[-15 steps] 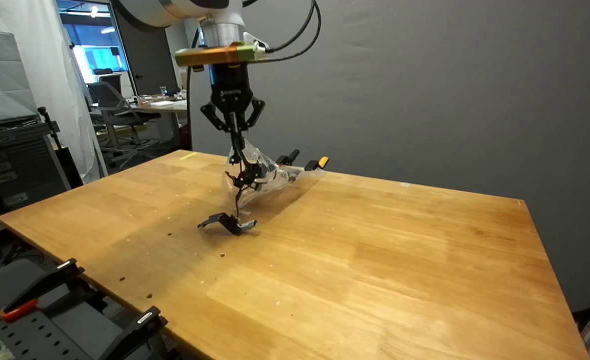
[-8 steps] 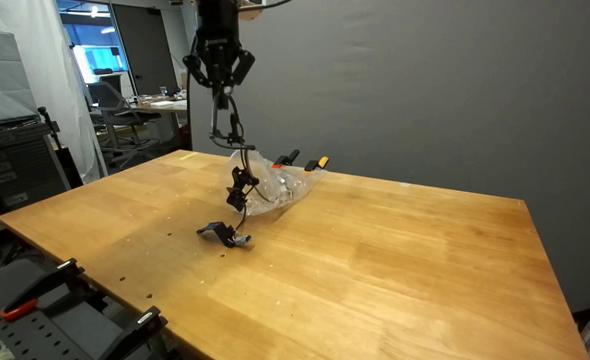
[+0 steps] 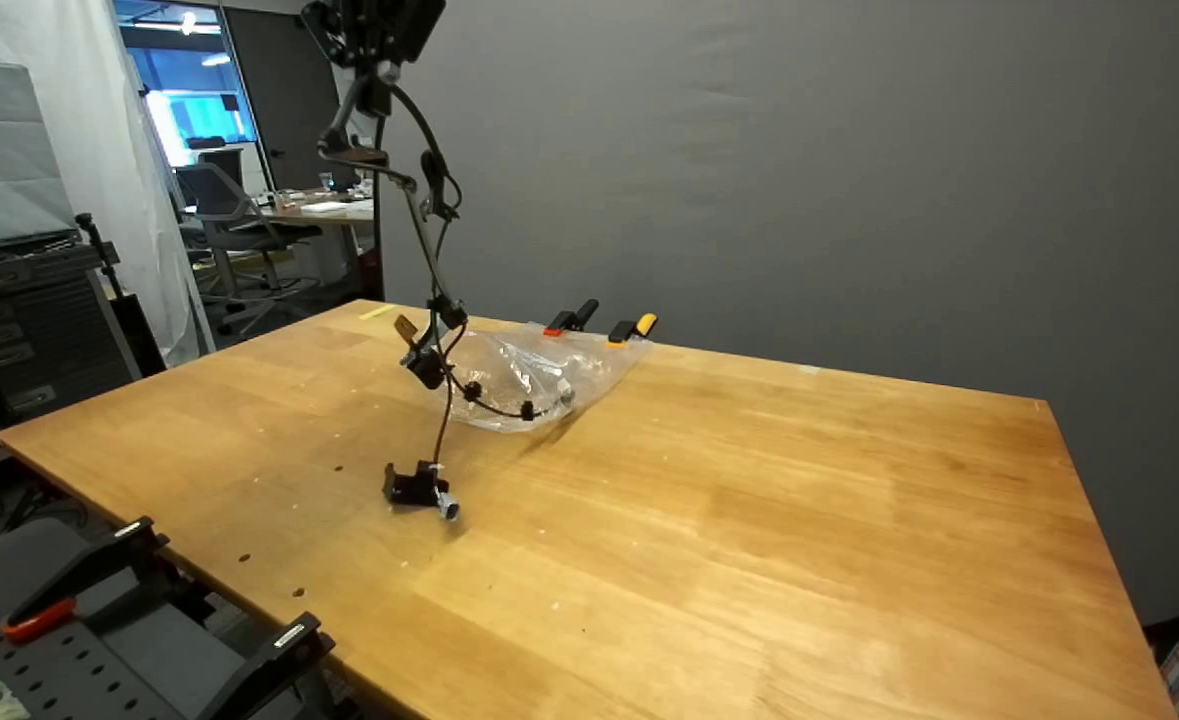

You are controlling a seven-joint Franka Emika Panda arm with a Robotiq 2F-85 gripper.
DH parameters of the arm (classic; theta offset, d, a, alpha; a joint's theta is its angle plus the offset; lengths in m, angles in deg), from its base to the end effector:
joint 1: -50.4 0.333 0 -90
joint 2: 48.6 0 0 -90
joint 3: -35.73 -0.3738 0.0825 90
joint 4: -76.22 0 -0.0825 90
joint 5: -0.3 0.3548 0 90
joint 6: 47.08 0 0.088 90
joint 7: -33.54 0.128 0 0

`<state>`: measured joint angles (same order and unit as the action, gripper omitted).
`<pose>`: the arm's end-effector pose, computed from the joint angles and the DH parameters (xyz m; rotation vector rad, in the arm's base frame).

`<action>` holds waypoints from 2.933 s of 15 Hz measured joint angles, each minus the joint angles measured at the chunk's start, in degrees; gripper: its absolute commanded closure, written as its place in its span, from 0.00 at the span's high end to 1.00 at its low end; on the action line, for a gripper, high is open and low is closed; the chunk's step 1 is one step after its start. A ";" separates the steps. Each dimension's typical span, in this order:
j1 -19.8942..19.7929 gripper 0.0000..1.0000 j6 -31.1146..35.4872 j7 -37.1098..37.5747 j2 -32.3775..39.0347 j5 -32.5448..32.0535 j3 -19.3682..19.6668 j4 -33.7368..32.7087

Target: Remove the cables from the plastic bag

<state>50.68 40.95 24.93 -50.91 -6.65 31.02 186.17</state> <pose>0.4703 0.0258 0.5317 2.9598 0.3772 -0.5216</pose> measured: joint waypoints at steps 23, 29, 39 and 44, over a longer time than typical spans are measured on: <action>7.36 0.09 -39.38 21.50 16.18 21.35 -1.68 -22.46; 5.14 0.09 -39.53 20.74 25.64 22.47 0.86 -21.65; -4.34 0.09 -38.71 18.01 42.03 30.35 -0.86 -25.90; -1.30 0.09 -33.61 15.01 42.23 30.66 0.28 -34.51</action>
<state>49.38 7.34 39.94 -8.68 24.01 31.30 151.66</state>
